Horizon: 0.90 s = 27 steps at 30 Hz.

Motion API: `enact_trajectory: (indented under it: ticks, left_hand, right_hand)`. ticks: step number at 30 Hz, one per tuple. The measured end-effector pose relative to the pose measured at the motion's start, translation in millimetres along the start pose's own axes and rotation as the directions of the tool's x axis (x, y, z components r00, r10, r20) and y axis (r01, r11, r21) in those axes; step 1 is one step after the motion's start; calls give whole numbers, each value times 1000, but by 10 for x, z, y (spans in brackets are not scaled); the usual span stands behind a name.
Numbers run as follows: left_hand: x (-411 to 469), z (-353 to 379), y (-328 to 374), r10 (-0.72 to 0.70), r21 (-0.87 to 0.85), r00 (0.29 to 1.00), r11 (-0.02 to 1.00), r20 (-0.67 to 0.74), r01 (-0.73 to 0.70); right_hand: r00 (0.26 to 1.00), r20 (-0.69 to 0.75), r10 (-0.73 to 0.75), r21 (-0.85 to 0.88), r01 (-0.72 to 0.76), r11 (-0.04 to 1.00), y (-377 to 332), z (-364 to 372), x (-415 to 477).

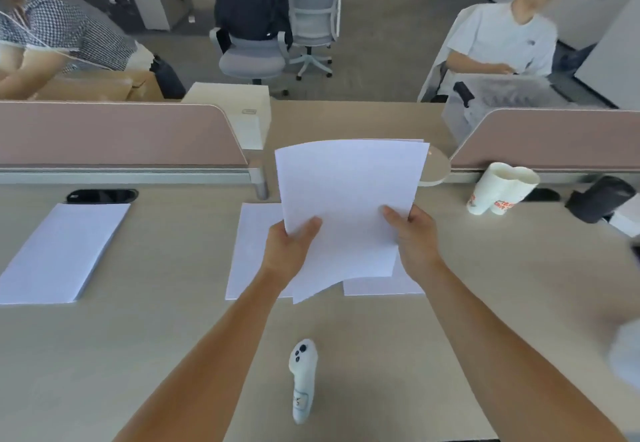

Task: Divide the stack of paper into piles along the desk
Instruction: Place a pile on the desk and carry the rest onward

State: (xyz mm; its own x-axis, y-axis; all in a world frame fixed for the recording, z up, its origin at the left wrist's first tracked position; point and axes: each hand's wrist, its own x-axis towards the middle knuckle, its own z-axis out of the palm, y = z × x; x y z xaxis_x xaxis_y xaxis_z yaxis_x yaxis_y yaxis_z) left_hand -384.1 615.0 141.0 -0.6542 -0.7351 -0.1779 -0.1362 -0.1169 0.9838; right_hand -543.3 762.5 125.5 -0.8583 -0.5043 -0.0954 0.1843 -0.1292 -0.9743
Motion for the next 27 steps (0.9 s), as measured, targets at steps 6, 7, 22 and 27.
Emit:
enact_trajectory:
  ticks: [6, 7, 22, 27]
  left_hand:
    - [-373, 1163, 60, 69, -70, 990, 996, 119, -61]
    - [-417, 1311, 50, 61, -70, 987, 996, 147, -51]
    - [-614, 2615, -459, -138, -86, 945, 982, 297, 170]
    - [-489, 3098, -638, -121, -63, 965, 988, 233, 139]
  right_hand:
    - [997, -30, -68, 44, 69, 997, -407, -1194, -292]
    - [997, -39, -69, 46, 71, 996, -439, -1355, -346]
    - [959, -271, -79, 17, 87, 996, -430, -2651, -750]
    - [965, -259, -46, 23, 53, 998, -317, -3135, -390]
